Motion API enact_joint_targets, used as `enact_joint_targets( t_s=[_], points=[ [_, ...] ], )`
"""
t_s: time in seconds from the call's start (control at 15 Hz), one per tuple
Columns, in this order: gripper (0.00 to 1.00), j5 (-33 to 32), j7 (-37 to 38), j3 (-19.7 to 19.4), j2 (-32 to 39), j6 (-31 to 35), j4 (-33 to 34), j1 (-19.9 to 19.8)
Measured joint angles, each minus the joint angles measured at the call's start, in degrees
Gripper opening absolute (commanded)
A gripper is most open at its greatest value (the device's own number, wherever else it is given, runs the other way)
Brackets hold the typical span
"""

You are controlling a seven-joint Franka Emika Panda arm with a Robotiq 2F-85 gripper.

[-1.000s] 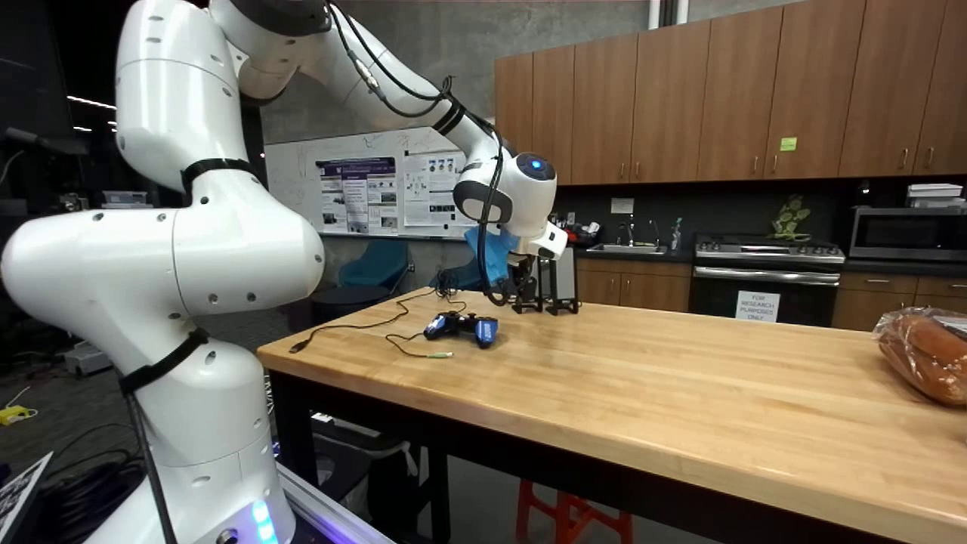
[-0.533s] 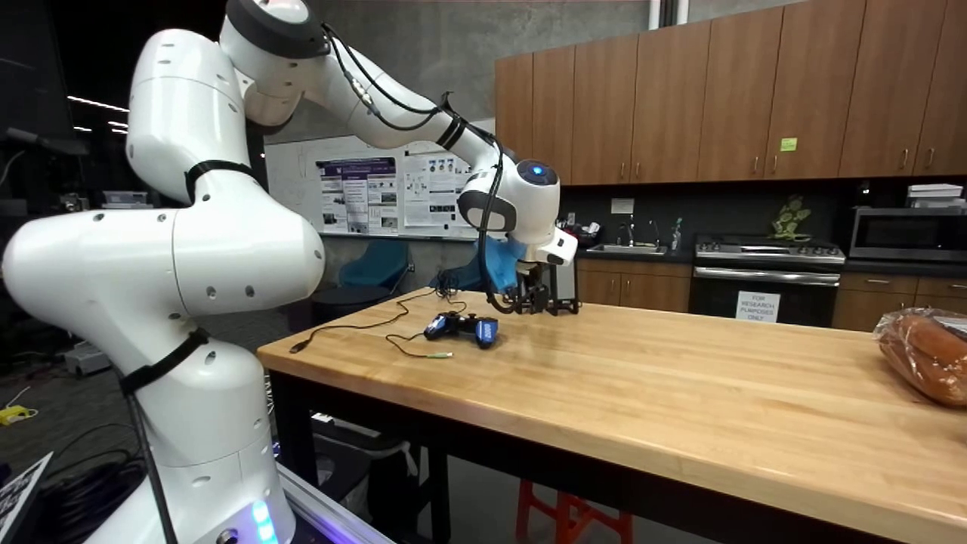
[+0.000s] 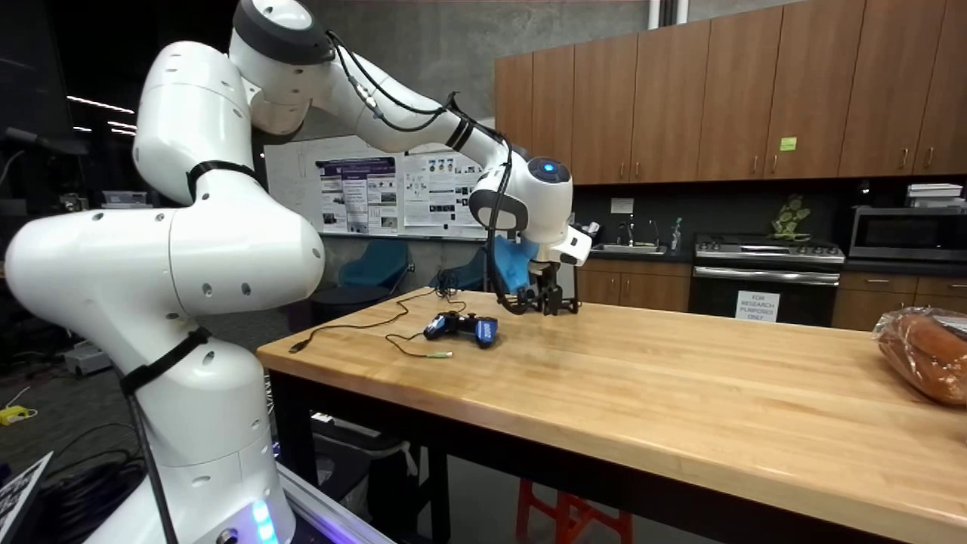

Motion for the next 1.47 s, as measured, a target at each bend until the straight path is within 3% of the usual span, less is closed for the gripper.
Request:
enact_joint_targets(
  t_s=[1.07, 1.47],
  points=[
    [1.0, 0.1, 0.1, 0.0, -0.8, -0.3, 0.1, 0.3],
    [1.0, 5.1, 0.1, -0.1, -0.9, -2.1, 0.1, 0.3]
  ],
)
